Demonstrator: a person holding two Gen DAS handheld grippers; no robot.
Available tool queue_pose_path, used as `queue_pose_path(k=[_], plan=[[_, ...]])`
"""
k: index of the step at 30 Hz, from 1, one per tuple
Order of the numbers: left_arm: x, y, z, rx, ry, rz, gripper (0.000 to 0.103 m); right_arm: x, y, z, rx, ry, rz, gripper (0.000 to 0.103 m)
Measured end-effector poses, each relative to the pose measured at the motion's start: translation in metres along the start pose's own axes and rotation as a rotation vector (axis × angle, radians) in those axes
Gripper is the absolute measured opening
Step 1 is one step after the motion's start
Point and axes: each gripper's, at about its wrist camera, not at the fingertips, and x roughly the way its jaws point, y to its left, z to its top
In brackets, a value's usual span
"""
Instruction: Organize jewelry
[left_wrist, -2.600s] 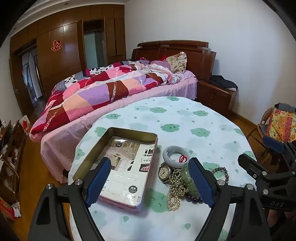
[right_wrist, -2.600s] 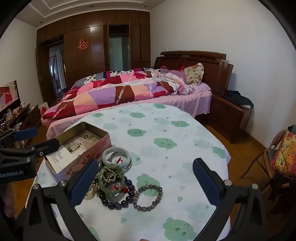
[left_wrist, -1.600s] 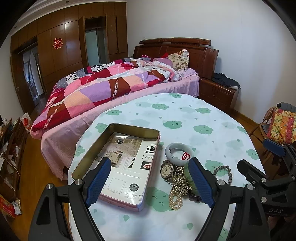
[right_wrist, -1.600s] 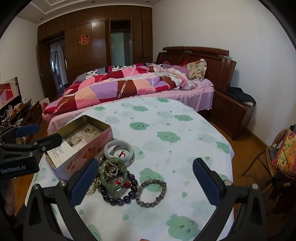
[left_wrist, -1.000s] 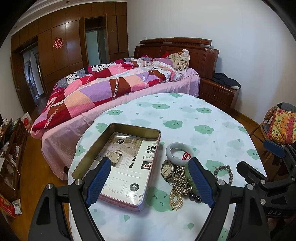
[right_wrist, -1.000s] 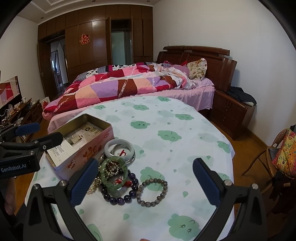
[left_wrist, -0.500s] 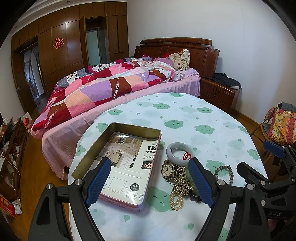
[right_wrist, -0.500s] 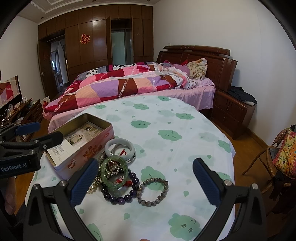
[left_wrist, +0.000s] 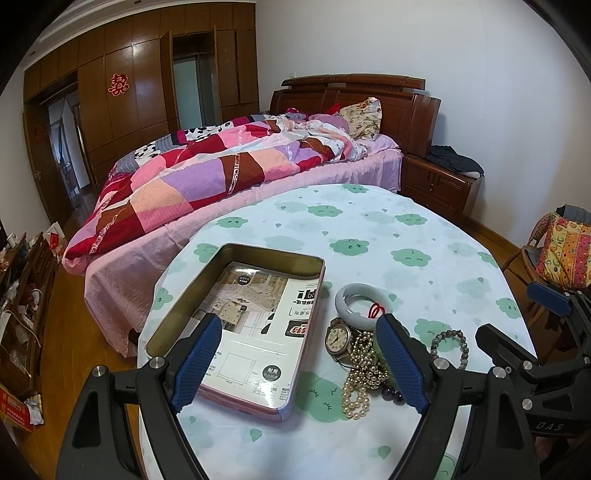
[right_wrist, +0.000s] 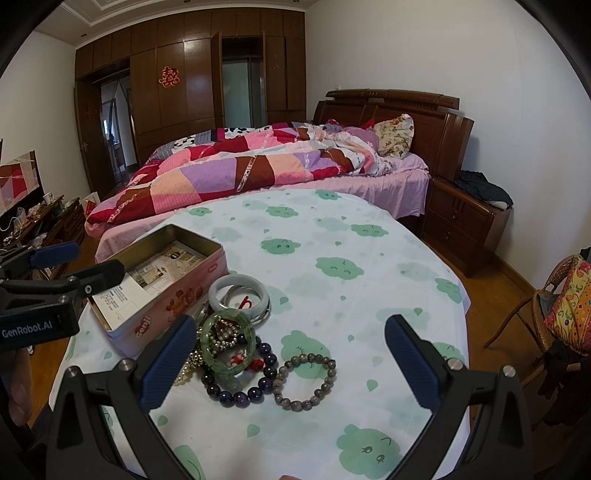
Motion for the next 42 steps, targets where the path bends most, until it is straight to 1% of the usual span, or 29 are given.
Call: queue_pose_path(k=[16,21,24,26,29,30,32,34,35,36,38,39,42], plan=[[0.003,0.005,-0.003,0.000,0.010,0.006,0.086,0.003,0.000,-0.003,0.000,0.000,0.000,0.103],[0.017,0.000,-0.007,0.006,0.036,0.005,0.086,0.015,-0.008,-0.019,0.012,0.018,-0.018,0.103],[0.027,-0.002,-0.011,0.012,0.049,-0.006,0.085,0.023,-0.018,-0.029,0.017,0.043,-0.051,0.103],[0.034,-0.006,-0.013,0.022,0.067,-0.011,0.085,0.027,-0.026,-0.036,0.024,0.066,-0.065,0.100],[0.040,-0.018,-0.014,0.046,0.079,-0.055,0.085,0.029,-0.032,-0.047,0.028,0.098,-0.072,0.095],[0.042,-0.024,-0.014,0.058,0.086,-0.072,0.084,0.029,-0.033,-0.047,0.031,0.106,-0.070,0.094],[0.047,-0.036,-0.013,0.092,0.092,-0.096,0.073,0.029,-0.036,-0.045,0.037,0.118,-0.060,0.091],[0.055,-0.048,-0.013,0.121,0.110,-0.103,0.070,0.030,-0.039,-0.043,0.042,0.122,-0.055,0.091],[0.060,-0.052,-0.013,0.130,0.119,-0.110,0.065,0.028,-0.039,-0.045,0.042,0.123,-0.055,0.091],[0.065,-0.055,-0.013,0.137,0.130,-0.116,0.062,0.028,-0.041,-0.045,0.044,0.125,-0.052,0.091],[0.077,-0.061,-0.014,0.142,0.164,-0.129,0.049,0.028,-0.042,-0.045,0.048,0.129,-0.050,0.091],[0.082,-0.062,-0.016,0.146,0.175,-0.139,0.047,0.030,-0.042,-0.043,0.051,0.130,-0.049,0.091],[0.094,-0.067,-0.021,0.151,0.222,-0.168,0.034,0.030,-0.043,-0.044,0.057,0.129,-0.047,0.091]])
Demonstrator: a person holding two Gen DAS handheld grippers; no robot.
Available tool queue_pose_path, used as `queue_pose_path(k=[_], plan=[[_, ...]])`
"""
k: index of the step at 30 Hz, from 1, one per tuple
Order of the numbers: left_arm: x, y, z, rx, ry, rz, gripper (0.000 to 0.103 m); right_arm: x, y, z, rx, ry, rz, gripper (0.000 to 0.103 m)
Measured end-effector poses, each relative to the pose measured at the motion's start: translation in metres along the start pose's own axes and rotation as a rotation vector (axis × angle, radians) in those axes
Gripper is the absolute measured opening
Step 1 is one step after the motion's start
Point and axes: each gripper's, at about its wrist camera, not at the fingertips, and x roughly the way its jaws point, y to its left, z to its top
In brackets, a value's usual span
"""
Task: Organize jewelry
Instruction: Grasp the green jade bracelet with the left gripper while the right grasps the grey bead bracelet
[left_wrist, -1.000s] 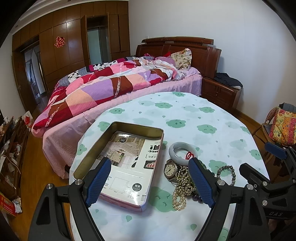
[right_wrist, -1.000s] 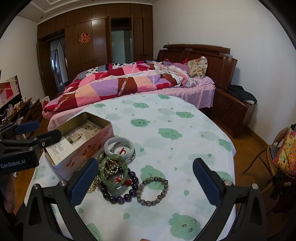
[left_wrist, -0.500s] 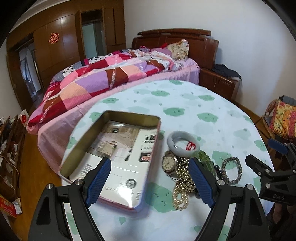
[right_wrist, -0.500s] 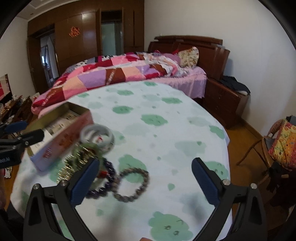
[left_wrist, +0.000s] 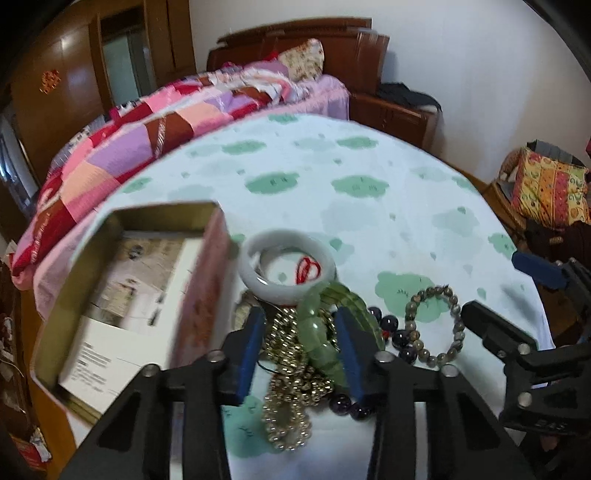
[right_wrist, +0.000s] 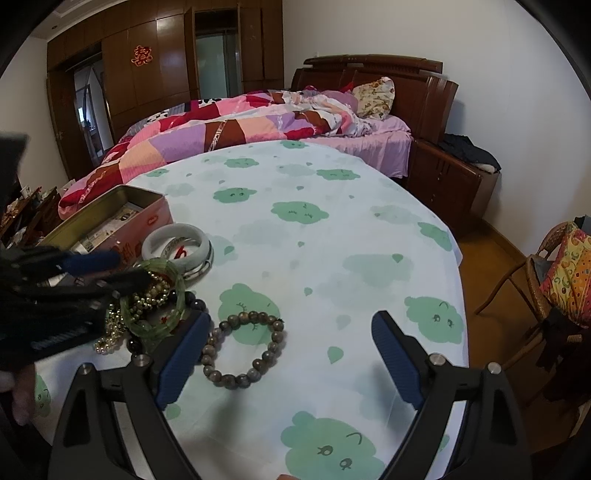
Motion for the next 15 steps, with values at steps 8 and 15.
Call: queue_pose_path(k=[8,15], plan=[[-0.018,0.002,-0.003,-0.025,-0.069,-0.069,0.006,0.005,0.000,0.002,0.004,0.003,-0.003,0.091],[-0.047,0.006,-0.003,-0.029,-0.172,-0.047,0.006,0.016,-0.004,-0.001,0.005,0.035,0.021,0.068]])
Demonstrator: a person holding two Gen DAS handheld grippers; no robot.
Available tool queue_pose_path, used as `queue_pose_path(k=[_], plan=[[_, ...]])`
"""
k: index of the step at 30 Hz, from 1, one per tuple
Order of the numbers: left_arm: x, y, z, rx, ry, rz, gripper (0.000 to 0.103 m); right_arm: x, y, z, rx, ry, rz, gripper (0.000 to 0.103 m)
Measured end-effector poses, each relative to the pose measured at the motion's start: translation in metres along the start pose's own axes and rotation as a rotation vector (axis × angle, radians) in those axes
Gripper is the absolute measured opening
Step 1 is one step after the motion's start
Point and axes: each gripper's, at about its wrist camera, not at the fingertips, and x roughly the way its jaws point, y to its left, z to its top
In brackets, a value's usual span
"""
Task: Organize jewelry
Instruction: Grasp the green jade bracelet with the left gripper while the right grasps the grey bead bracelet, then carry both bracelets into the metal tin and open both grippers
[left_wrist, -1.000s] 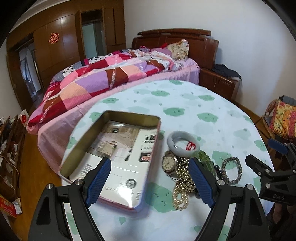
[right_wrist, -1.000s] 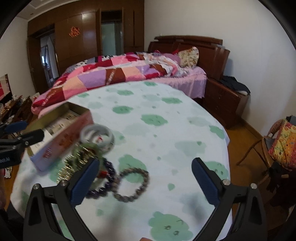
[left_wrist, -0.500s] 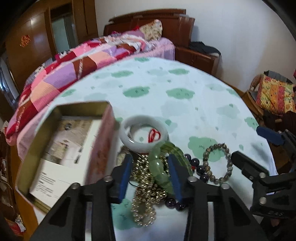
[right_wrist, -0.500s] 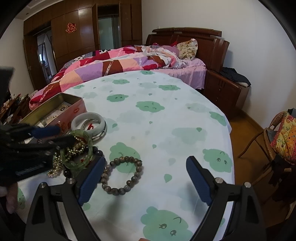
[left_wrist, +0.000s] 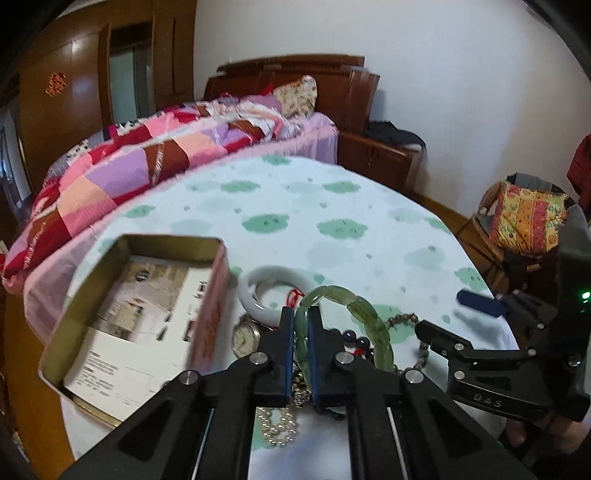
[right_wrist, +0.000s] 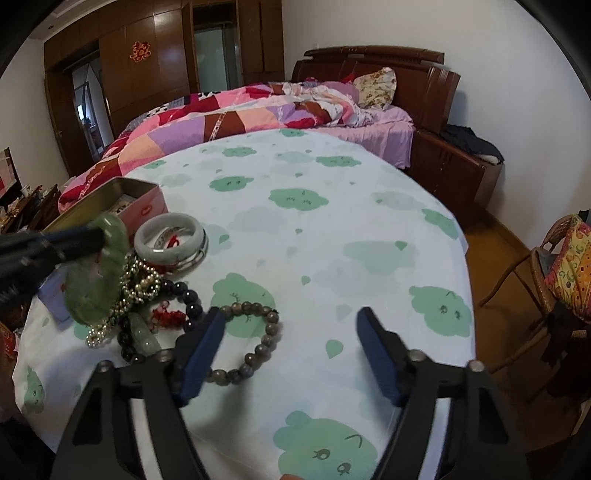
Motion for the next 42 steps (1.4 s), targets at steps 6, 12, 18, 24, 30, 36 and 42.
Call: queue_pose_path(k=[6,12,18,24,30,36,42], plan=[[0.001,0.003,-0.003,0.000,-0.002,0.002,0.006,0.011,0.007,-0.003,-0.031,0.042,0.019,0.052],[0.007,0.007,-0.007,-0.010,0.024,0.002,0.006,0.029,0.018,-0.006,-0.090,0.090,-0.010,0.047],[0.001,0.014,-0.009,-0.024,0.011,0.005,0.006,0.024,0.020,-0.009,-0.107,0.078,0.028,0.010],[-0.012,0.022,-0.007,-0.039,-0.019,0.010,0.006,0.006,0.015,-0.003,-0.080,0.021,0.035,0.010],[-0.019,0.028,-0.004,-0.053,-0.038,0.013,0.006,-0.015,0.020,0.011,-0.082,-0.040,0.050,0.010],[-0.025,0.041,0.000,-0.079,-0.048,0.027,0.006,-0.026,0.030,0.022,-0.100,-0.082,0.082,0.010],[-0.033,0.066,0.006,-0.129,-0.067,0.066,0.006,-0.034,0.044,0.038,-0.124,-0.113,0.133,0.010]])
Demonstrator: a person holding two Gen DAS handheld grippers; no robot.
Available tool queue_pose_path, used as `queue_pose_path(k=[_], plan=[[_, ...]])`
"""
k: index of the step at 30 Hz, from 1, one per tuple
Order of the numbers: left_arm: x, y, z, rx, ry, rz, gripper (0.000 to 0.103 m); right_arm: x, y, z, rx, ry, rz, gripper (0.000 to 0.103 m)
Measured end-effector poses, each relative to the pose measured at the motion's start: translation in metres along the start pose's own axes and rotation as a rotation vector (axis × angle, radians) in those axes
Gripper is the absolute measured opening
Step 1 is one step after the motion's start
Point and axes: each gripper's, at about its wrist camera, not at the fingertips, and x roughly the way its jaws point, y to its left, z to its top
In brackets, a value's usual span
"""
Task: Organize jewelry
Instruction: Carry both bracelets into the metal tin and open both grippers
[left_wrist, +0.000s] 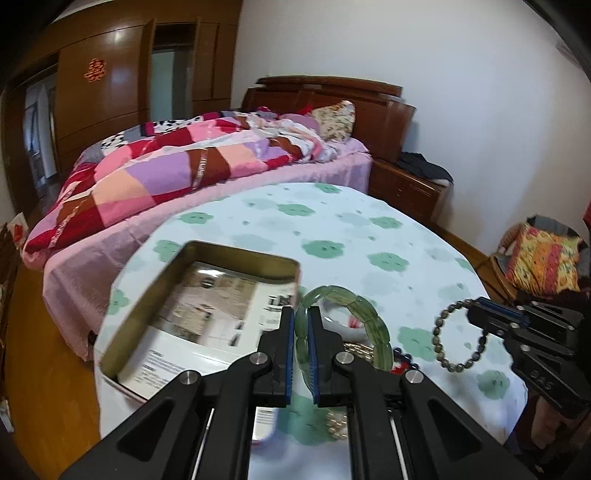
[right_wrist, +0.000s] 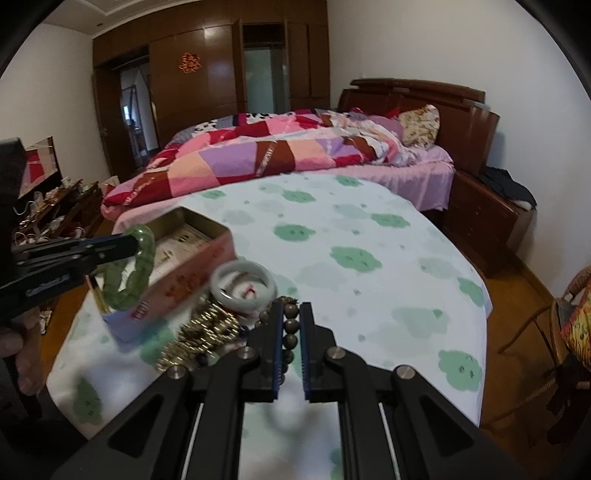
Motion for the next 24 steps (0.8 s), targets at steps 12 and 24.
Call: queue_pose_path(k=[12,24], plan=[[0.010,0.041,0.014,-0.051,-0.006,0.066,0.006,0.012,0.034,0.035,-0.060,-0.020,0.098,0.010],[0.034,0.072,0.022,-0.071,0.010,0.082,0.006,0.047,0.067,0.069,-0.100,-0.013,0.143,0.010]])
